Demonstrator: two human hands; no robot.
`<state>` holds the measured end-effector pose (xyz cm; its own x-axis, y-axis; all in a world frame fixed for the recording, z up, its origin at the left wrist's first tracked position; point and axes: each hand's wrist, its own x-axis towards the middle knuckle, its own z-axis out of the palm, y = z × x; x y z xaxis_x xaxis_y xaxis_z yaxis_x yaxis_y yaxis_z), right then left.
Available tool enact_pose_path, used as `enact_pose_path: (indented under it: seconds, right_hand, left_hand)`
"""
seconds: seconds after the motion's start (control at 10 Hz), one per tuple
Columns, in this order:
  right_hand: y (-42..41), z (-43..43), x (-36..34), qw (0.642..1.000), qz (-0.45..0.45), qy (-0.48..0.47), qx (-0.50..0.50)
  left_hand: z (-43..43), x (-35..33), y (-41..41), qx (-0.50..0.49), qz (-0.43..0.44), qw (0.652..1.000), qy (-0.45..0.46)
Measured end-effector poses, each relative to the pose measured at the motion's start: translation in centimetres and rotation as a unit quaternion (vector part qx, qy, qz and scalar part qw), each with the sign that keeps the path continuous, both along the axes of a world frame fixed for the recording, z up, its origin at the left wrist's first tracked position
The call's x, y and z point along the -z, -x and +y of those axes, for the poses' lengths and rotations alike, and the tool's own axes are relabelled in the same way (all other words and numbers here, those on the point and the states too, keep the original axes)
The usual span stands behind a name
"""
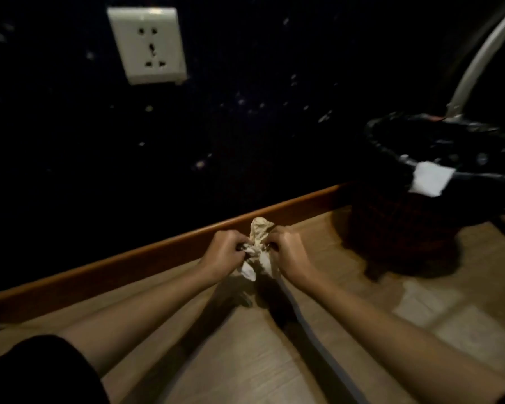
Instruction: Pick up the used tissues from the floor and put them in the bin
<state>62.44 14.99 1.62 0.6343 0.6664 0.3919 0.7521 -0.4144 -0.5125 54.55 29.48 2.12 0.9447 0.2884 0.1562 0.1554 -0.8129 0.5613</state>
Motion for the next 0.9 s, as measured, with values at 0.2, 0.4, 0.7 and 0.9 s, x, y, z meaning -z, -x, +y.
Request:
enact_pose_path:
  seconds: [0.2,0.4,0.7,0.9]
  right_hand:
    - [-7.0,-10.2,-10.9,0.987,-0.11,0.105,0.042]
    - [-12.1,-20.3,-15.9,0.973,-0.169,0.089,0.128]
    - [-19.0,-25.6,-16.9,0.957,-0.041,0.121,0.259]
    - [-22.0,-26.4,-18.7,0.957,0.047,0.043,0.284]
  left_hand:
    - [-8.9,-9.9,-9.7,0.129,-0.079,0.988,-0.022]
    - [-18.2,-16.1,-17.0,0.227,-0.134,0.961,-0.08]
    - [-24.8,-18.3,-25.1,0.228,-0.112,0.962,-0.104]
    - [-23.9,-17.3,-27.1,0.188,-0.144,0.969,-0.071]
